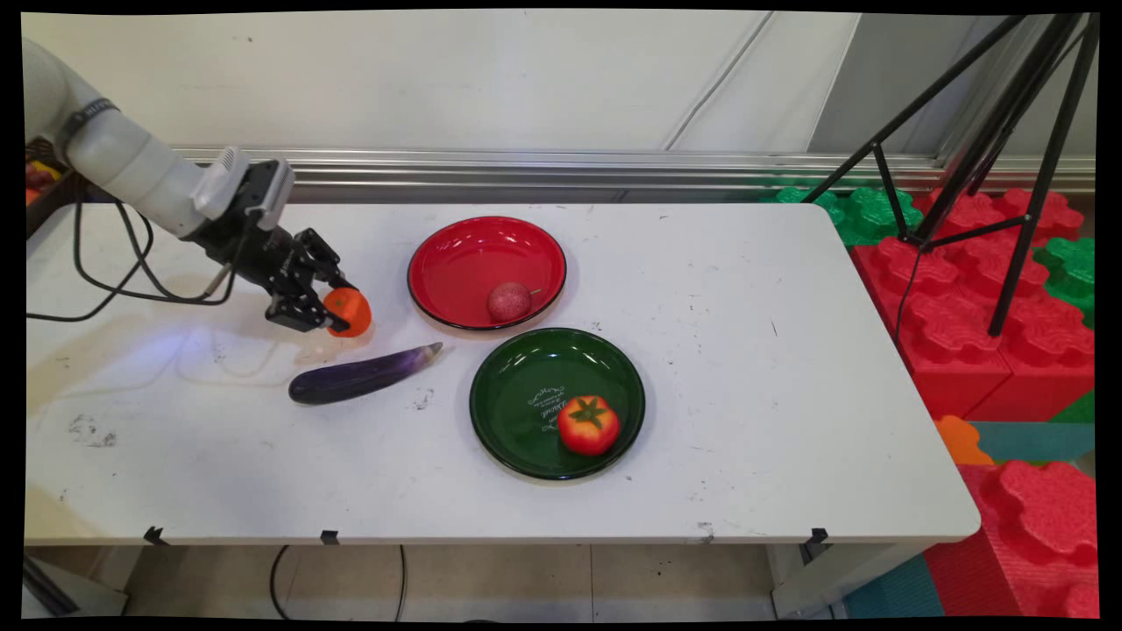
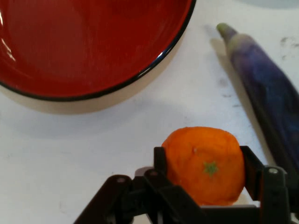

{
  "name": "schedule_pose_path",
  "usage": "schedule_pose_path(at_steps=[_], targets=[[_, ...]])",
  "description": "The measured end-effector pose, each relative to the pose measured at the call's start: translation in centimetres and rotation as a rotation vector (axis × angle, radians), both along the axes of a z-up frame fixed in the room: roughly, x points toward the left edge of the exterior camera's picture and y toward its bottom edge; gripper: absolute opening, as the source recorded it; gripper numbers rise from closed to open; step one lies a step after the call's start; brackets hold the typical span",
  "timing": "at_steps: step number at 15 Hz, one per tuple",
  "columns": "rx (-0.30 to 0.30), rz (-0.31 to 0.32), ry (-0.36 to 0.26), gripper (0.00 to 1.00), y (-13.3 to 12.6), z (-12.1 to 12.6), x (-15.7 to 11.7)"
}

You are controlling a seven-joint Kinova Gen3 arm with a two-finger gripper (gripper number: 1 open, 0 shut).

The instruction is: Place the picked object on the table

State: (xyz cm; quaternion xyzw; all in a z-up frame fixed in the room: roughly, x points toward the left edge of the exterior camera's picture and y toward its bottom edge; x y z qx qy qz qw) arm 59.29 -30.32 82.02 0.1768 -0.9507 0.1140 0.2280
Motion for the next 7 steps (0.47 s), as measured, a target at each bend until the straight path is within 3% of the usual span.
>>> schedule_pose_path(at_steps=[2,3,7], targets=[[0.009,0.014,0.005,0.00,-0.5,-1.1,0.2],[0.011,0.018,0.007,1.00,-0.7,-1.4,0.3],[0.016,0.038,0.018,1.00,-1.2,-2.4,0.8]])
